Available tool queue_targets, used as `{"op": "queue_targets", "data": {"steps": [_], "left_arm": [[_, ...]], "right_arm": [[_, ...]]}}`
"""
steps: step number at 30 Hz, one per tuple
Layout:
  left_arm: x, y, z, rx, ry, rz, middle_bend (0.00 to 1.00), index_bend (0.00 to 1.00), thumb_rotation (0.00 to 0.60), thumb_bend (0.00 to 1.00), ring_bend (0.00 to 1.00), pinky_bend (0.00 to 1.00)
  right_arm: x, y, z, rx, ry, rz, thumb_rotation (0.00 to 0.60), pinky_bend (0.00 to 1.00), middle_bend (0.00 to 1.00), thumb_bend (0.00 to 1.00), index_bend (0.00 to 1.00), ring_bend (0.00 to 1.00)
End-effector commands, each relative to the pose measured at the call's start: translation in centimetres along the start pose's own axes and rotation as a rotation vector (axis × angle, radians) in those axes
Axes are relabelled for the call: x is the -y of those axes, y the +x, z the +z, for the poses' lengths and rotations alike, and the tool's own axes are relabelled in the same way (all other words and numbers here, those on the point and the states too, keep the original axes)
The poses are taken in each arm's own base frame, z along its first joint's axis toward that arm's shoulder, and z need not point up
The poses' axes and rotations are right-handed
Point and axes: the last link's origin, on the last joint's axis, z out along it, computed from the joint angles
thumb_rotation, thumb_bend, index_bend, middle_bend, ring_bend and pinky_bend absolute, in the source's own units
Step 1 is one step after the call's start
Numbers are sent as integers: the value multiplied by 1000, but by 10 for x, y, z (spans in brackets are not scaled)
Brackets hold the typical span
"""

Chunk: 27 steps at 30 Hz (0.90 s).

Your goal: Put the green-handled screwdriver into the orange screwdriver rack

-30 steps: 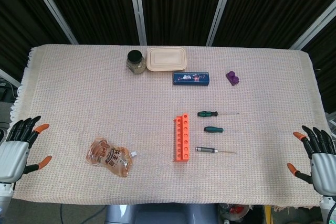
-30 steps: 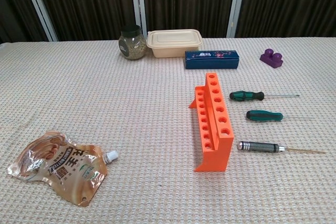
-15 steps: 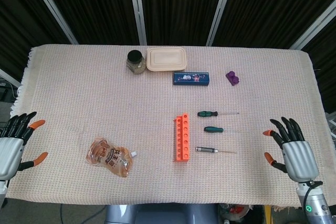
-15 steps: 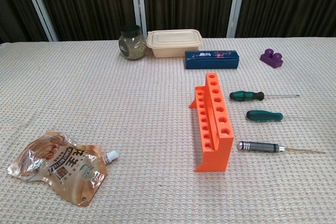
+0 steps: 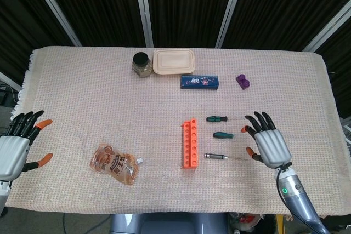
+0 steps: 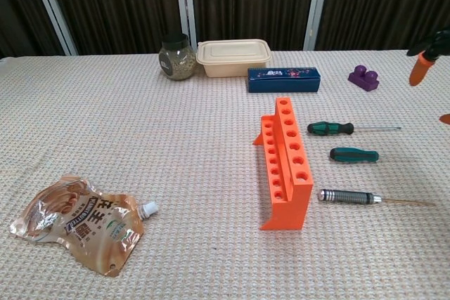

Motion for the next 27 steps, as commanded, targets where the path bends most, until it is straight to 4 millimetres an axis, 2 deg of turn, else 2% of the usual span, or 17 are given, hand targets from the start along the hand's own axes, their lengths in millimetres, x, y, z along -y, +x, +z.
{"op": "queue_targets", "data": {"steps": [1,14,27], "left_arm": [[0,1,4,-2,-2,0,41,202,600,191,0,0],[-3,1,18,12,-13,10,34,200,600,191,0,0],[-5,0,22,21,-15,16,24,199,600,189,0,0]], "right_arm": [[13,-11,25,29,-1,-35,600,0,129,259,355,0],[37,-41,64,127,-20,-95,600,0,123,331,363,0],[58,-64,87,221,8,-247,600,0,124,346,369,0]]}}
